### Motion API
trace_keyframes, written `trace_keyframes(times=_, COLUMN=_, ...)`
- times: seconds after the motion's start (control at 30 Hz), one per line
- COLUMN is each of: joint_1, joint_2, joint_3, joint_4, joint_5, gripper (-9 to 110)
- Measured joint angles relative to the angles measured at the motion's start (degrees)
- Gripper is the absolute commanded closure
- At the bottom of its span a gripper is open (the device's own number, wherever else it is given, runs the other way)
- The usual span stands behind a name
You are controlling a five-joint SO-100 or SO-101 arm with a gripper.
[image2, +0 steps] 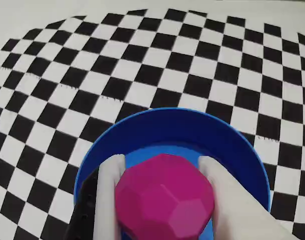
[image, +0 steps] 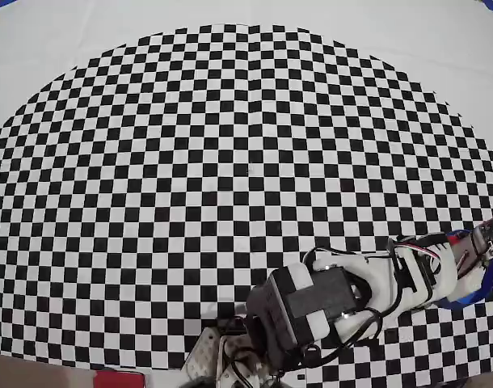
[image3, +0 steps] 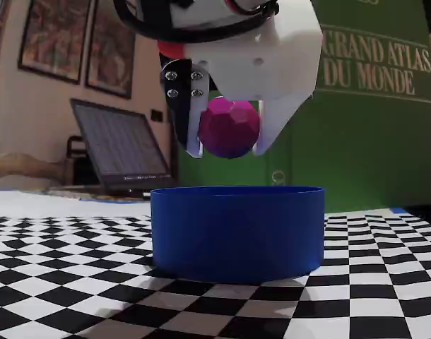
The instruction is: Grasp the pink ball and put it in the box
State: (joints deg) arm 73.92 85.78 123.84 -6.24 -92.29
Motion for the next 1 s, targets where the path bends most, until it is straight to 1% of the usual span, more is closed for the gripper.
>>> trace_keyframes(times=1.0, joint_1=0.0, joint_2=-3.69, joint_3=-2.02, joint_4=0.0, joint_5=0.0, gripper=101)
